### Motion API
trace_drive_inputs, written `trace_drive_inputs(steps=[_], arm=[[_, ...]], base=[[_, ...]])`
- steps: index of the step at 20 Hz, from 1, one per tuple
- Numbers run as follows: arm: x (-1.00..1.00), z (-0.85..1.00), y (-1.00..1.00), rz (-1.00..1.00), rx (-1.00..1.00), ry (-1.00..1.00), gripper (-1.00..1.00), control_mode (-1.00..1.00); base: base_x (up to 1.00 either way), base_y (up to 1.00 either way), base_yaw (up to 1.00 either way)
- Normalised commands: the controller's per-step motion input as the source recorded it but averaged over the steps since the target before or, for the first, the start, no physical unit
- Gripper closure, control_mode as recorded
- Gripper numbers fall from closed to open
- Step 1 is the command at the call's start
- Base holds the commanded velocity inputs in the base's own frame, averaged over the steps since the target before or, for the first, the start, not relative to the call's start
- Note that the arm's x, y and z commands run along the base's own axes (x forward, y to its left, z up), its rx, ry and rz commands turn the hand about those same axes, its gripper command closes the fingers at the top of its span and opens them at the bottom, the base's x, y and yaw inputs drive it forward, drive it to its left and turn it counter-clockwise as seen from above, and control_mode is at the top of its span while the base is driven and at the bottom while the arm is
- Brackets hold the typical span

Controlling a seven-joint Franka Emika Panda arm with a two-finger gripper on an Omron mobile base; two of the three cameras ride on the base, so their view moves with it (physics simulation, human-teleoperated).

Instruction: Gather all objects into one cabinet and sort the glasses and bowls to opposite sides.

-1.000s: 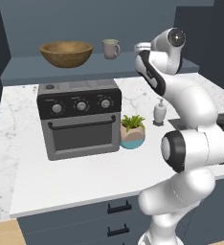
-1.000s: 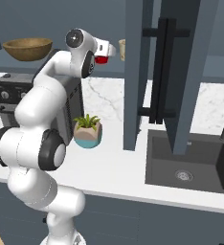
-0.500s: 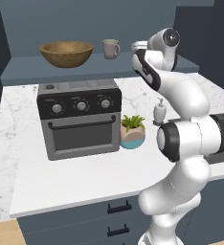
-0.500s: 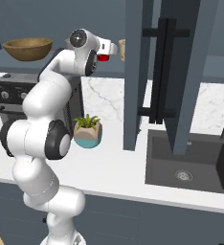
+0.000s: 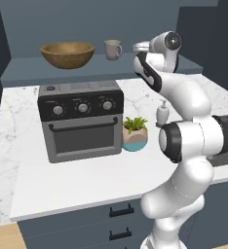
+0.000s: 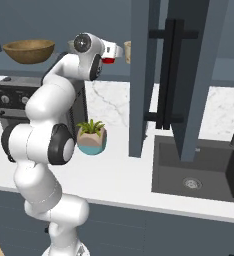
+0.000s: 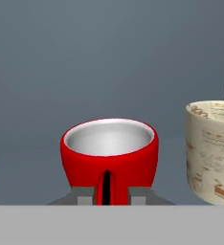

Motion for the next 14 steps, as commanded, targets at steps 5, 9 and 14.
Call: trace_drive_inputs(steps=[5,9,14], arm=[[0.0,0.0,0.0,0.0,0.0,0.0,-1.0,-1.0],[-0.2,0.0,0.0,0.0,0.0,0.0,-1.0,-1.0],[-0.85,0.0,0.0,-0.01,0.0,-0.01,-1.0,-1.0]], base=[[0.0,0.0,0.0],[0.0,0.0,0.0],[0.0,0.0,0.0]])
